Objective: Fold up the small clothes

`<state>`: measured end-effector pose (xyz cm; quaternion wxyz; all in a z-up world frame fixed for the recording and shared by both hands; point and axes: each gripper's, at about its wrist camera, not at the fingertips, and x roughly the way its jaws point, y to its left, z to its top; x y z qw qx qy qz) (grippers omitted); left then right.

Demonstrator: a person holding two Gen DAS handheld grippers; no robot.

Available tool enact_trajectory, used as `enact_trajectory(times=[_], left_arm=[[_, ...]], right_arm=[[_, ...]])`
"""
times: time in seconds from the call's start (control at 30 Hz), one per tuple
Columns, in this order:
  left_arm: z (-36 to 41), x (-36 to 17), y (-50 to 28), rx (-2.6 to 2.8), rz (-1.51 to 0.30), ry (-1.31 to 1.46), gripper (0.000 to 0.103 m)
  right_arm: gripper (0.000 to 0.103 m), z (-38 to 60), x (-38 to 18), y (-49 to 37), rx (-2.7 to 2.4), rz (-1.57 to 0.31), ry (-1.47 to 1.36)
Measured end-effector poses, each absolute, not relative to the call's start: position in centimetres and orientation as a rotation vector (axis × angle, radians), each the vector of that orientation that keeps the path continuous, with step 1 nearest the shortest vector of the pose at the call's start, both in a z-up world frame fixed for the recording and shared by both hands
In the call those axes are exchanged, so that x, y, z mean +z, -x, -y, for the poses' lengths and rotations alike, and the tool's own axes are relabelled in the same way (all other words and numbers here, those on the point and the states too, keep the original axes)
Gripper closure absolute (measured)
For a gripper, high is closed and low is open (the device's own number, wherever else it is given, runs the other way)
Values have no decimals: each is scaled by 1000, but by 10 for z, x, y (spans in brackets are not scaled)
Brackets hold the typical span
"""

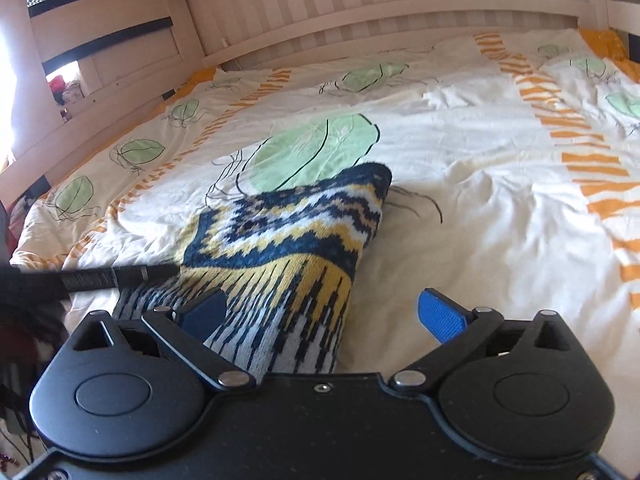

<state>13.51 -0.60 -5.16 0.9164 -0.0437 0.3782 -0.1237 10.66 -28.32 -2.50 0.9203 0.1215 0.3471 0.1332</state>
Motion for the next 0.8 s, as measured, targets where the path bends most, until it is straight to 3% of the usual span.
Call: enact_trajectory(times=[0.3,0.57,0.8], left_arm=[[-13,-61,-126,-257,-791,185,38],[-18,-68,-127,-247,-794,233,34],[-18,-63,-120,-237,-777,227,34]], right_arm=[[1,283,-34,-153,195,-701,-218],[1,276,-78,-184,146,-797,-141],[1,281,-70,-178,160,-785,-161]])
